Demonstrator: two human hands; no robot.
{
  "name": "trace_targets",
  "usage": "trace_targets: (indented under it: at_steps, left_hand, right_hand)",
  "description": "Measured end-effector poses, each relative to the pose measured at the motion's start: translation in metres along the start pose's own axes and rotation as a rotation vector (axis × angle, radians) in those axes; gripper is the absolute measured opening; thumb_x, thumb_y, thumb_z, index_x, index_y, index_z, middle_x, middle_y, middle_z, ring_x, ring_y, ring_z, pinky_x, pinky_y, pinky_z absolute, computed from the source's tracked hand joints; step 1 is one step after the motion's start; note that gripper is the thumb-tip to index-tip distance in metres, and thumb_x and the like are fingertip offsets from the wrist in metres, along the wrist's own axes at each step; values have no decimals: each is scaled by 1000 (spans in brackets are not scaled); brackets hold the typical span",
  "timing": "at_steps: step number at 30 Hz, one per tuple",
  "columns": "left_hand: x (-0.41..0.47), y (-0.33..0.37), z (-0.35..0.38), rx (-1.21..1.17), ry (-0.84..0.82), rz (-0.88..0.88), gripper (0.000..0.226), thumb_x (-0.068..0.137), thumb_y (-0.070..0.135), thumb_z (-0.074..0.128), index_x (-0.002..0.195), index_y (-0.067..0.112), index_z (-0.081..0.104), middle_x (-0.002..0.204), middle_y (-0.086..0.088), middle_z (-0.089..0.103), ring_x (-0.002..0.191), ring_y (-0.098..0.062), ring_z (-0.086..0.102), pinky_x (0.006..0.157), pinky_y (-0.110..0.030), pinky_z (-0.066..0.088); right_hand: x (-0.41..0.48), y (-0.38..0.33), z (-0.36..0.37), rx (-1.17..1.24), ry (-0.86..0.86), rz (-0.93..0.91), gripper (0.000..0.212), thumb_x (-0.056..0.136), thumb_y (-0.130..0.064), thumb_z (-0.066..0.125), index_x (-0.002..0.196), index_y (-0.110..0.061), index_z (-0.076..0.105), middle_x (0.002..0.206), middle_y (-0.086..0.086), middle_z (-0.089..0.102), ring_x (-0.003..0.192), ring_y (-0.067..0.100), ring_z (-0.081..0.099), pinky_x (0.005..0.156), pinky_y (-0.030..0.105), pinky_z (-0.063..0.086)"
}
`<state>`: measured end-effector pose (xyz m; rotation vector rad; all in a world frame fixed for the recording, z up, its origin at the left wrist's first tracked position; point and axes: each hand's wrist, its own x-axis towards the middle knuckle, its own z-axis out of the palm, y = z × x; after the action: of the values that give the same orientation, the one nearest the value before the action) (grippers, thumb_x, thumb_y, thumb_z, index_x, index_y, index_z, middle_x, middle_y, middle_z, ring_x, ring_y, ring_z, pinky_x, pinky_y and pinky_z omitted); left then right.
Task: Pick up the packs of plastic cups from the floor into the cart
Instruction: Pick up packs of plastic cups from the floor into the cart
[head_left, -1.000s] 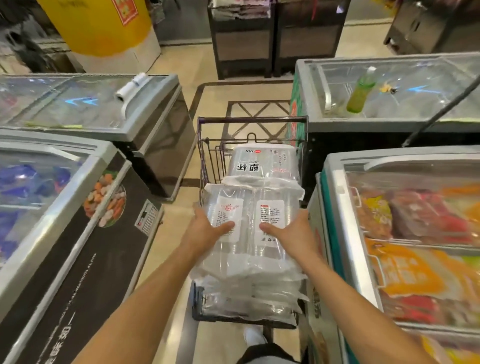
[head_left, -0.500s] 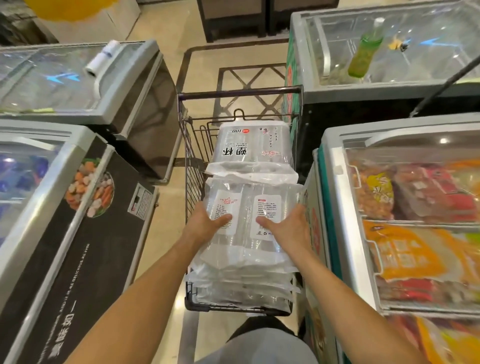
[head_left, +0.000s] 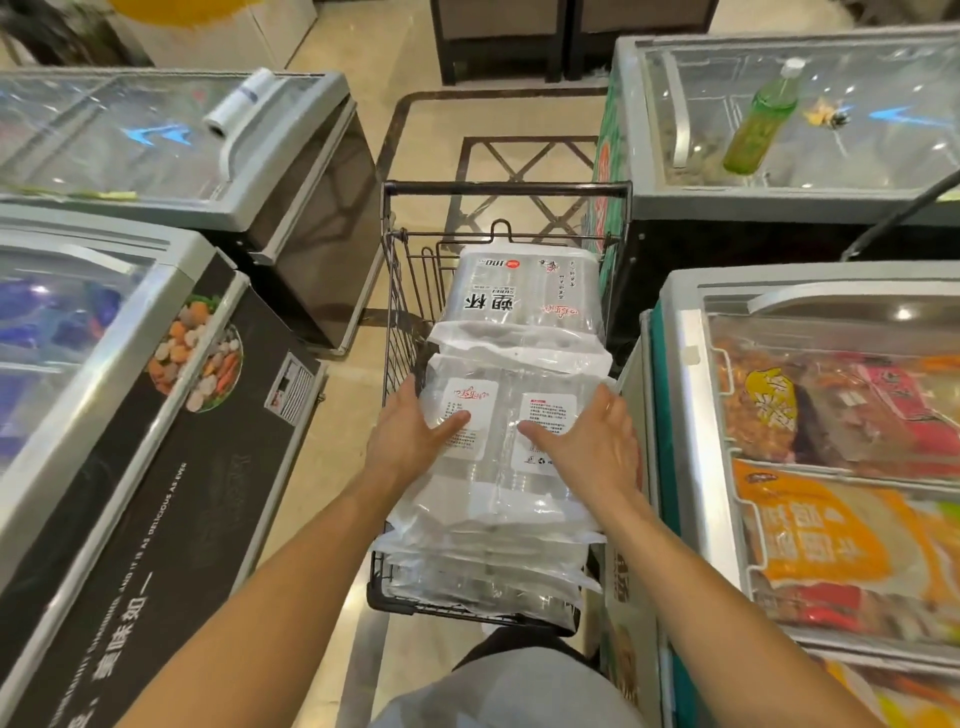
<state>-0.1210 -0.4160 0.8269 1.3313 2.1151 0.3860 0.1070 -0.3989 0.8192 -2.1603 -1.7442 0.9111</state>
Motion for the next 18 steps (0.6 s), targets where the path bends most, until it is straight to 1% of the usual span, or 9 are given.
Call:
trace_targets:
  at_steps: [2,4,7,9,11,13,14,16,18]
  left_hand:
    - [-7,4,-17,97,46,76,90,93,64,73,161,21,35,160,-7,49,147,-31,47,115,-51,43]
    - [-15,2,-39,234,127,139,84,96,70,64,160,23,37,158,-6,52,144,-31,50,115,-51,43]
    - [-32,-9,-77,471,279,126,88,98,77,51,164,21,34,163,-8,47,149,-30,46,122,-50,37]
    - [-48,-23,-104,595,340,82,91,99,79,42,168,21,28,171,-10,37,157,-31,35,128,-53,27]
    - [-68,-47,-130,628,383,-9,91,100,79,41,170,23,23,175,-10,30,161,-31,27,131,-55,20]
    - [-96,-77,-155,612,438,-131,90,100,78,42,170,26,21,176,-8,28,162,-31,25,132,-56,18]
    - [-113,-94,-165,605,459,-198,89,100,77,42,170,27,19,176,-8,27,163,-31,24,132,-57,17]
    - [-155,-131,-181,578,481,-342,88,102,75,41,171,28,16,177,-8,23,164,-32,20,133,-56,13]
    - [-203,-169,-189,568,519,-481,87,102,75,40,171,27,18,177,-10,23,164,-34,21,133,-56,14]
  right_hand:
    - [-1,-15,-6,-73,15,-94,126,80,-87,66,167,-10,18,172,17,26,159,35,25,127,53,30]
    - [-3,-38,-9,-118,13,-218,117,85,-85,64,167,-12,24,172,15,30,159,34,26,129,51,27]
    - [-11,-87,-4,-198,2,-507,101,90,-80,60,164,-16,33,170,13,34,158,32,27,131,50,20]
    - [-23,-125,4,-277,-44,-695,96,94,-81,52,166,-20,31,174,13,27,163,32,17,134,51,8]
    - [-40,-164,17,-361,-65,-864,97,96,-84,39,168,-20,29,177,14,22,165,32,11,134,51,-3]
    - [-59,-199,36,-390,-78,-1006,102,89,-84,24,168,-19,31,176,15,24,165,33,13,133,54,-1]
    - [-70,-215,47,-395,-100,-1067,104,86,-83,20,168,-20,31,176,15,24,165,33,14,133,55,2]
    - [-95,-243,71,-411,-158,-1174,105,85,-82,19,169,-20,29,177,14,23,165,33,15,132,56,6]
    - [-127,-263,96,-432,-213,-1280,103,87,-81,22,170,-19,28,177,15,23,165,33,16,132,57,6]
